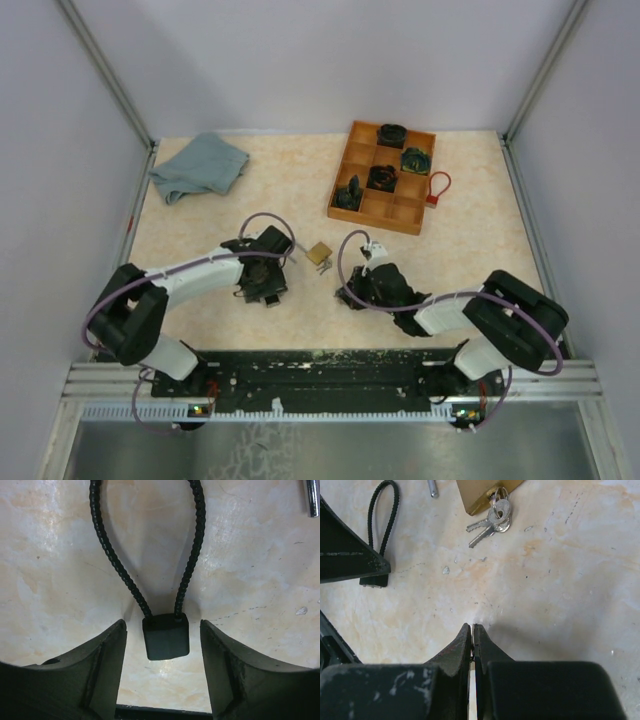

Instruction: Unlock with the key

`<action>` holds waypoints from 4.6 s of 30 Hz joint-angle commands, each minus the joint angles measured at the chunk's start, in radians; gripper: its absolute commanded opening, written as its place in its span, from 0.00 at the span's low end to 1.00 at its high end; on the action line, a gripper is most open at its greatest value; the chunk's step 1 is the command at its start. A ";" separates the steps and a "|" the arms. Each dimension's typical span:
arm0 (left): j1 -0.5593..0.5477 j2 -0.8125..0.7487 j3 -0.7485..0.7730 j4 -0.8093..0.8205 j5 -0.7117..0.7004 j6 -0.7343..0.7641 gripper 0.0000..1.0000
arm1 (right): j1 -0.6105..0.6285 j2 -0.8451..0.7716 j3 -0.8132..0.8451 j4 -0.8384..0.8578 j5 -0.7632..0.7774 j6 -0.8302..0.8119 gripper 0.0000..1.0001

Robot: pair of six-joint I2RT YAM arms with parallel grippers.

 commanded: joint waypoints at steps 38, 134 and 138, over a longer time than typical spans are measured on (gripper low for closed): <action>0.160 -0.618 0.050 0.045 -0.052 0.498 1.00 | -0.726 -0.008 0.703 -0.745 0.242 -0.308 0.55; 0.114 -0.594 -0.327 0.746 0.623 0.042 0.78 | 0.239 -0.226 0.448 -0.365 0.144 -0.410 0.24; 0.113 -0.601 -0.342 0.745 0.595 0.021 0.71 | 0.258 -0.227 0.442 -0.346 0.144 -0.426 0.24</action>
